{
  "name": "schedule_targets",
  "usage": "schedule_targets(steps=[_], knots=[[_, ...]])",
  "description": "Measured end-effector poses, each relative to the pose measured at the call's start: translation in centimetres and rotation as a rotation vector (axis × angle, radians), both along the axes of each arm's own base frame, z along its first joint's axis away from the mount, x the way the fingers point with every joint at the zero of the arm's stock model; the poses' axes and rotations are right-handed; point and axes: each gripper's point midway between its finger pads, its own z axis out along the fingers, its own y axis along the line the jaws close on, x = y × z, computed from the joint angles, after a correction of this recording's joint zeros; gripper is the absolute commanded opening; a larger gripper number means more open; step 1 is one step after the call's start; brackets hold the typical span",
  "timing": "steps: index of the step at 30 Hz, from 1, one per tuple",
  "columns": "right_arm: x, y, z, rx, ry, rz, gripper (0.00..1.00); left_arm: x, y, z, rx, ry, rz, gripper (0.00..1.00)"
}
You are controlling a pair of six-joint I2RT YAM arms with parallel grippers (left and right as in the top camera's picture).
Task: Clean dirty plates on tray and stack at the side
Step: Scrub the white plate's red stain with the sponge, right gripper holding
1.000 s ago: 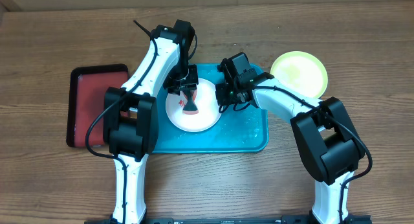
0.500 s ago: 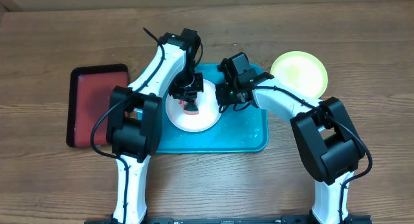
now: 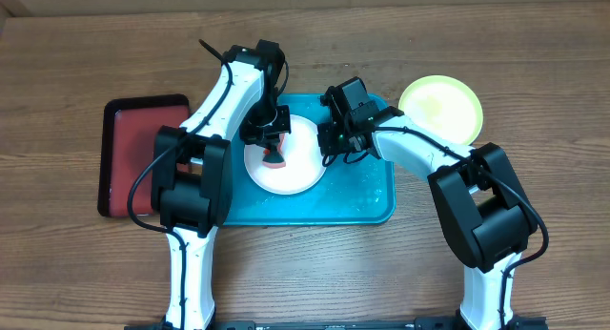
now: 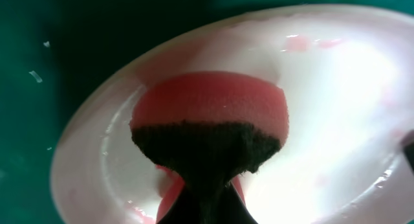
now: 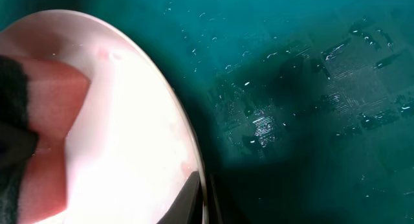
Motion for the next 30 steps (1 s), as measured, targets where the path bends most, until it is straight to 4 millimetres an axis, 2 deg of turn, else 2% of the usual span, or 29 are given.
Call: schedule_targets(steps=[5,8,10,13,20,25,30], knots=[[0.0,0.0,0.0,-0.001,0.000,0.000,0.05,-0.8,1.9,0.1,0.098,0.027,-0.017,0.04],[0.0,0.0,0.0,0.000,0.000,0.000,0.05,-0.5,3.1,0.1,0.168,0.010,-0.028,0.04],[0.0,0.0,0.0,-0.001,0.001,0.000,0.05,-0.1,3.2,0.1,0.178,-0.011,-0.029,0.04],[0.0,0.0,0.0,-0.001,0.001,0.000,0.05,0.7,2.5,-0.1,0.139,-0.041,-0.021,0.04],[0.0,0.0,0.0,-0.001,0.001,0.000,0.05,1.6,-1.1,-0.1,-0.049,-0.066,-0.007,0.04],[0.0,0.0,0.0,-0.001,0.002,0.000,0.05,-0.5,-3.2,-0.2,-0.082,0.000,-0.086,0.04],[0.0,0.0,0.0,-0.001,0.002,0.000,0.05,-2.8,-2.5,-0.2,-0.004,0.077,-0.142,0.04]])
